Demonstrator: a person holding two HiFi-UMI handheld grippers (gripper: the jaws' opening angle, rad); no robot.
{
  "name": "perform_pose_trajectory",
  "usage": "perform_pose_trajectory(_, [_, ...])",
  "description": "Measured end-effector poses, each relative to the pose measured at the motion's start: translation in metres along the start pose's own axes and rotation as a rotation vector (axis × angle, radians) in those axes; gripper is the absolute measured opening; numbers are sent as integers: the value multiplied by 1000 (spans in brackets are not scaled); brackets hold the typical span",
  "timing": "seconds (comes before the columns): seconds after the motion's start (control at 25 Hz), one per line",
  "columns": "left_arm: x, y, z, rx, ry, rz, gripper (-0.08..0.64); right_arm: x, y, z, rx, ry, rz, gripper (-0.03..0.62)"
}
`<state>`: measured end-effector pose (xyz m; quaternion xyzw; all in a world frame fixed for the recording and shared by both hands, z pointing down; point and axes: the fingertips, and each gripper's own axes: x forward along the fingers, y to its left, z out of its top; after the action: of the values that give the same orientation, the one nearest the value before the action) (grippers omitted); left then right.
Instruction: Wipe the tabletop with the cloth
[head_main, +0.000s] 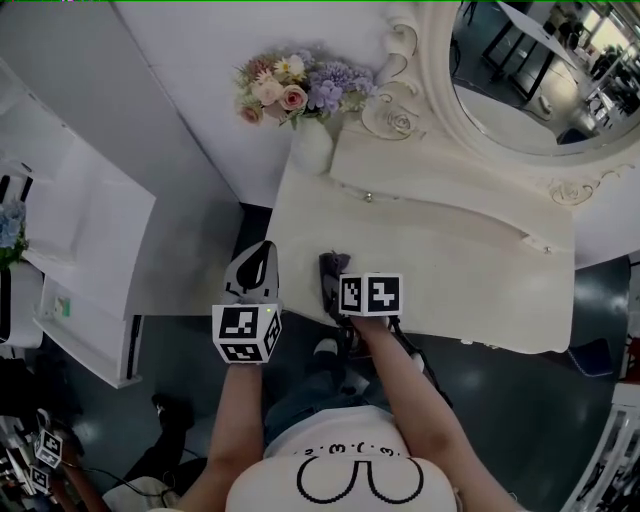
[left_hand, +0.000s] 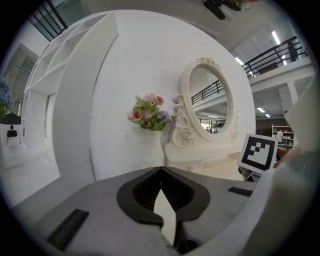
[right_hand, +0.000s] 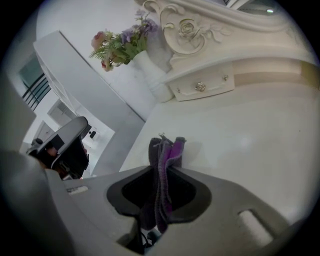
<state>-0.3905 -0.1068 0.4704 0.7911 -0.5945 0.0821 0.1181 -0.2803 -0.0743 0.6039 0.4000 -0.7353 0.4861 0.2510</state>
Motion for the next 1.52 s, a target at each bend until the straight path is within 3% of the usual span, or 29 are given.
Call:
perform_pose_trajectory(0.72, [-41, 93, -15, -50, 8, 197, -2, 70, 102, -7, -124, 114, 126, 80])
perform_pose_trajectory(0.92, [-51, 106, -22, -56, 24, 210, -2, 85, 138, -24, -164, 156, 209, 80])
perform_pose_trajectory(1.04, [-50, 108, -20, -52, 29, 201, -2, 86, 151, -31, -113, 175, 293, 78])
perform_pose_trajectory(1.24, [-37, 101, -13, -45, 24, 173, -2, 60, 144, -10, 15, 81, 418, 79])
perform_pose_trajectory(1.36, [-23, 85, -10, -45, 25, 144, -2, 32, 117, 13, 47, -2, 414, 79])
perform_pose_trajectory(1.52, [-3, 58, -3, -46, 12, 114, -2, -13, 69, 36, 17, -101, 363, 78])
